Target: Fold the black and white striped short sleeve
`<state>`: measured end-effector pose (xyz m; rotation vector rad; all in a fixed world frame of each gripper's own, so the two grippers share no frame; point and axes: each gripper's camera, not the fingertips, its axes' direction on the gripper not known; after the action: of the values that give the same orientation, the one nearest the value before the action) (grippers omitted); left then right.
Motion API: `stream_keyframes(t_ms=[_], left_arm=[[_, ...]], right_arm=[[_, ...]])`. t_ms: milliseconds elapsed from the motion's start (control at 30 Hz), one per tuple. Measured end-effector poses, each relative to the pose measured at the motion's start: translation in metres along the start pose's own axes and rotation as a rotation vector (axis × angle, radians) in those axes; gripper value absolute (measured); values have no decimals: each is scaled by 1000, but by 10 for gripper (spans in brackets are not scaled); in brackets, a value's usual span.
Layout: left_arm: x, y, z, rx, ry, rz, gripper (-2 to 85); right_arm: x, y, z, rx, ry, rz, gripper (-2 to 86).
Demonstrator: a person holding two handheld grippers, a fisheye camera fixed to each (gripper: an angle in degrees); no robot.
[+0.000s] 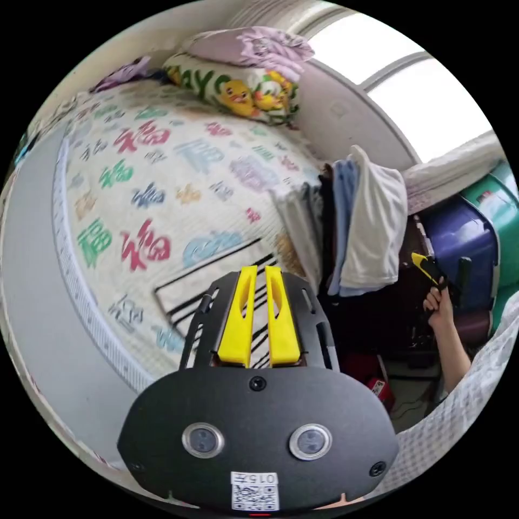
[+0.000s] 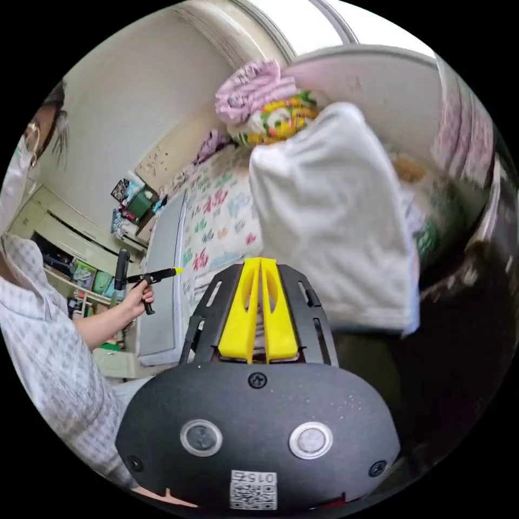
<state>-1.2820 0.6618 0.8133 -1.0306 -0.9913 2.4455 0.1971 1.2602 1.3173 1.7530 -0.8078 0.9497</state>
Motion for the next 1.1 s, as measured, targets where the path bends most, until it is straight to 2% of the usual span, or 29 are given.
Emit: stream_keyframes(t_ms=[100, 267, 367, 467, 600, 633, 667, 700, 767, 833, 933, 1100], left_arm=[[-53, 46, 4, -98, -46, -256, 14], [-84, 70, 32, -165, 13, -442, 6], [-88, 78, 45, -128, 117, -497, 3], [-93, 89, 57, -165, 113, -542, 0], [-107, 99, 62, -191, 119, -592, -3], [-111, 99, 62, -189, 121, -598, -3], [-118, 98, 60, -180, 129, -607, -3], [-126, 96, 57, -163, 137, -613, -3], [-137, 92, 51, -137, 150, -608, -3], [-146, 87, 48, -138, 159, -592, -2], [-157, 80, 48, -168, 170, -541, 8], [-155, 62, 67, -242, 235, -412, 48]], right_arm=[[-16, 34, 69, -219, -171, 126, 18], [-73, 34, 181, -595, -332, 4, 65], [-104, 30, 223, -725, -290, -148, 86], [-130, 32, 268, -873, -213, -258, 114], [-154, 44, 326, -984, -9, -362, 121], [-156, 45, 333, -996, 22, -362, 98], [-160, 42, 341, -979, 140, -360, 51], [-161, 39, 347, -974, 264, -345, 49], [-161, 31, 353, -1015, 266, -356, 43], [-154, 21, 354, -1058, 201, -358, 30], [-116, -8, 332, -1042, -37, -164, 15], [-41, -74, 238, -747, -168, 58, 6]])
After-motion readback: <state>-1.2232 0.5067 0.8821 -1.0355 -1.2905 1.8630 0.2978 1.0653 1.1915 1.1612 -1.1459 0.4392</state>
